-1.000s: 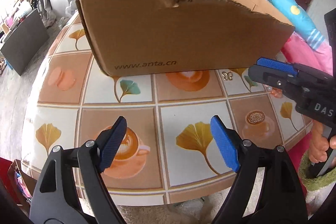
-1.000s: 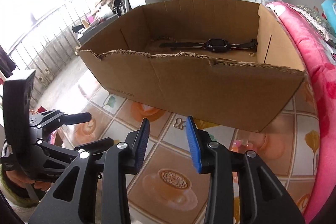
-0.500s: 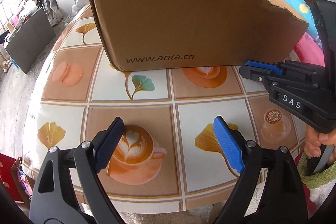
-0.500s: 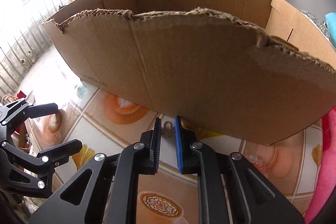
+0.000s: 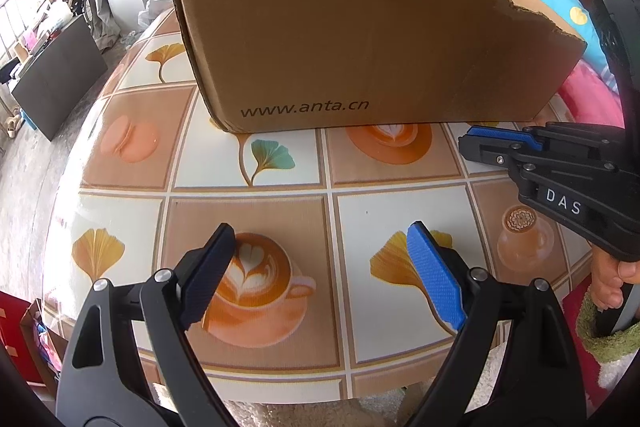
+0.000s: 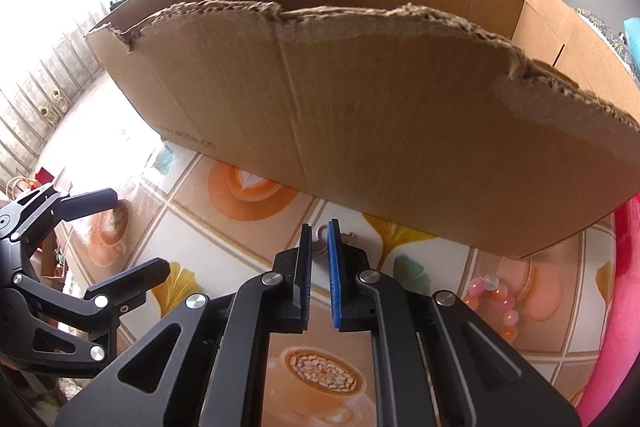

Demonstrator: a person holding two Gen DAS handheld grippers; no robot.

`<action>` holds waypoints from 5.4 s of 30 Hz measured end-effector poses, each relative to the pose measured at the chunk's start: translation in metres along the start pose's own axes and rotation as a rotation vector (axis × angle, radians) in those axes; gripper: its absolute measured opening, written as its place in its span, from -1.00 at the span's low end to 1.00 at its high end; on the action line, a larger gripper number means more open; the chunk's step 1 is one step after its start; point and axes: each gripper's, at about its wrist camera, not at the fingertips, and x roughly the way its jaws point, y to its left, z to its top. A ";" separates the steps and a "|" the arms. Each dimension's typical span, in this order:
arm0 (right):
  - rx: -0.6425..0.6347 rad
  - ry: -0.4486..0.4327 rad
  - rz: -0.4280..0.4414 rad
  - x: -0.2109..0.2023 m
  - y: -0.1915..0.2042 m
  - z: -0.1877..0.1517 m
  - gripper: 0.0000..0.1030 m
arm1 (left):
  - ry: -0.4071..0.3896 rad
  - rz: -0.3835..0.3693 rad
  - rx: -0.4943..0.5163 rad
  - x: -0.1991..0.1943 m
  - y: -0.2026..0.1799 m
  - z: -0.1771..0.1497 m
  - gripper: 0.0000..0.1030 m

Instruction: Organize jewelry

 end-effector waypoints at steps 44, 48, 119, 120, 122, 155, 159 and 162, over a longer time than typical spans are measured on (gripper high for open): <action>0.226 -0.092 0.203 -0.064 -0.035 -0.089 -0.83 | -0.211 -0.202 0.266 -0.022 -0.056 -0.010 0.02; 0.231 -0.102 0.218 -0.061 -0.040 -0.088 -0.83 | -0.168 -0.223 0.320 -0.012 -0.070 -0.010 -0.22; 0.286 -0.146 0.264 -0.066 -0.059 -0.099 -0.83 | -0.094 -0.129 0.450 0.003 -0.082 0.006 -0.92; 0.286 -0.146 0.264 -0.066 -0.059 -0.099 -0.83 | -0.100 -0.129 0.460 0.004 -0.083 0.007 -0.89; 0.288 -0.145 0.265 -0.065 -0.059 -0.098 -0.83 | -0.090 -0.146 0.472 0.009 -0.086 0.009 -0.76; 0.261 -0.128 0.286 -0.058 -0.049 -0.085 -0.83 | -0.114 -0.230 0.482 -0.022 -0.049 -0.024 -0.19; 0.261 -0.139 0.271 -0.062 -0.049 -0.084 -0.83 | -0.114 -0.210 0.486 -0.017 -0.052 -0.022 -0.20; 0.258 -0.144 0.261 -0.064 -0.050 -0.084 -0.83 | -0.099 -0.236 0.451 -0.020 -0.051 -0.023 -0.20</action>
